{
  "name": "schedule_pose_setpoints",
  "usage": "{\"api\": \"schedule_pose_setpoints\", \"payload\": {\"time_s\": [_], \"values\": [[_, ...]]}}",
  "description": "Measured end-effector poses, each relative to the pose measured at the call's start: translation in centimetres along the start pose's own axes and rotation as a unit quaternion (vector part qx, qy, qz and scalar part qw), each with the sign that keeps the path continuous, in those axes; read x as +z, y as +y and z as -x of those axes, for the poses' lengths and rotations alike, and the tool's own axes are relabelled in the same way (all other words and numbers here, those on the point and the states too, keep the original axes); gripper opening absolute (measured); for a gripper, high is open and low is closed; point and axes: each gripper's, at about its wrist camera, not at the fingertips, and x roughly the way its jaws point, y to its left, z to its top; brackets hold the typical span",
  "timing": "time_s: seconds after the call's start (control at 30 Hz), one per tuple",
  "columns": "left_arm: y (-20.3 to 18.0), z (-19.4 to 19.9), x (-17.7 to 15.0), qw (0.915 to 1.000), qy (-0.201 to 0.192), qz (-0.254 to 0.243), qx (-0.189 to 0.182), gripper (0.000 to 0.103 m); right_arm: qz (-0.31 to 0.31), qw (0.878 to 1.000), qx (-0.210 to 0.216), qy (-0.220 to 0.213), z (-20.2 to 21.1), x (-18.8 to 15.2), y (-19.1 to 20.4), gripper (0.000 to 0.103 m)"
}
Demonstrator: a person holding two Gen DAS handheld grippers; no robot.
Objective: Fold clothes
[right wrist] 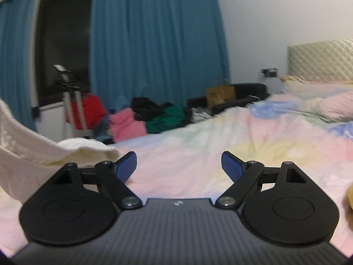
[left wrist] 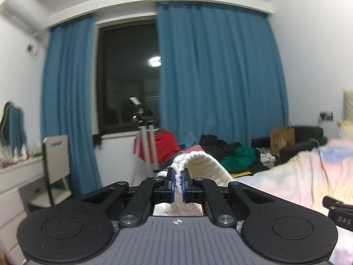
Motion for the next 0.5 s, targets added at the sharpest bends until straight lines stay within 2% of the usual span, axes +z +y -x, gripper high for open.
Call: {"api": "schedule_pose_setpoints", "payload": {"time_s": [0.1,0.17,0.23,0.33,0.37,0.5], "values": [[4.6,3.3,0.5,0.9992,0.021,0.032,0.006,0.006,-0.003,0.998,0.053,0.018,1.3,0.2,0.7,0.085],[7.4,4.7,0.0,0.9982,0.039,0.043,0.016,0.005,-0.018,0.993,0.099,0.057,1.6,0.1,1.0,0.085],[9.9,6.0,-0.8,0.9969,0.056,0.047,0.028,0.005,-0.038,0.983,0.146,0.103,1.7,-0.1,1.2,0.085],[14.2,8.6,-3.0,0.9916,0.092,0.082,0.041,0.005,-0.056,0.964,0.195,0.169,1.4,-1.2,2.4,0.083],[15.6,9.4,-3.8,0.9892,0.103,0.093,0.046,0.005,-0.054,0.958,0.207,0.189,1.2,-1.6,3.0,0.08],[18.6,9.9,-6.3,0.9842,0.117,0.121,0.053,0.006,0.01,0.944,0.231,0.235,1.3,-3.1,5.6,0.08]]}}
